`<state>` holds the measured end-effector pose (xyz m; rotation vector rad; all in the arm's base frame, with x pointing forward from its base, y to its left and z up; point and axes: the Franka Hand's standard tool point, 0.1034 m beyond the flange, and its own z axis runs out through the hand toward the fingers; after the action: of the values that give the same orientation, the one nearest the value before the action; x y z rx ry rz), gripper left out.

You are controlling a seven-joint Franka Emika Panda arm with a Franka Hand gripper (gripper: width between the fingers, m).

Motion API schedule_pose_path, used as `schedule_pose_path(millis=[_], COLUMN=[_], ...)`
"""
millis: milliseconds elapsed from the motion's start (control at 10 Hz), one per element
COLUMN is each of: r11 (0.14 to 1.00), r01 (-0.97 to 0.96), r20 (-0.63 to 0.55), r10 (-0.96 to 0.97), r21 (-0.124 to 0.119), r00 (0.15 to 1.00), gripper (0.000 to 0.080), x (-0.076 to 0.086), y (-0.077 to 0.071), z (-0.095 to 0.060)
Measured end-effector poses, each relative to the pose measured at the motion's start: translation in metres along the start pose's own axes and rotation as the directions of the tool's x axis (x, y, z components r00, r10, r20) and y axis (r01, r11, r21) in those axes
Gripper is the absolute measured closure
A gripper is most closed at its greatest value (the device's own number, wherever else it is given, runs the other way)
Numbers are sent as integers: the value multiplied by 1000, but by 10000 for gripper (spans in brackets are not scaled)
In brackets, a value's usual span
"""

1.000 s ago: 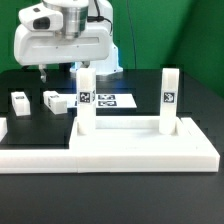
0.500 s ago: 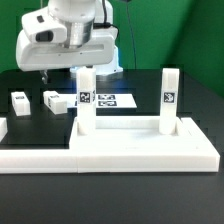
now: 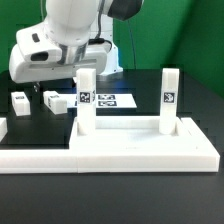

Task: Assemble desk

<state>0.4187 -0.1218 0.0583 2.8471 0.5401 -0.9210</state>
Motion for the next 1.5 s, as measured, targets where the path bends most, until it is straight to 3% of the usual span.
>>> schedule_pose_path(millis=[100, 300, 500, 1500], r11=[1000, 999, 1000, 999], r01=[-1, -23, -10, -38], r20=[5, 116, 111, 166], r10=[1, 20, 10, 35], r21=[2, 29, 4, 15], r00=[1000, 993, 994, 985], gripper=[151, 151, 151, 151], x=[-1, -9, 1, -4], y=[0, -2, -9, -9], z=[2, 25, 35, 44])
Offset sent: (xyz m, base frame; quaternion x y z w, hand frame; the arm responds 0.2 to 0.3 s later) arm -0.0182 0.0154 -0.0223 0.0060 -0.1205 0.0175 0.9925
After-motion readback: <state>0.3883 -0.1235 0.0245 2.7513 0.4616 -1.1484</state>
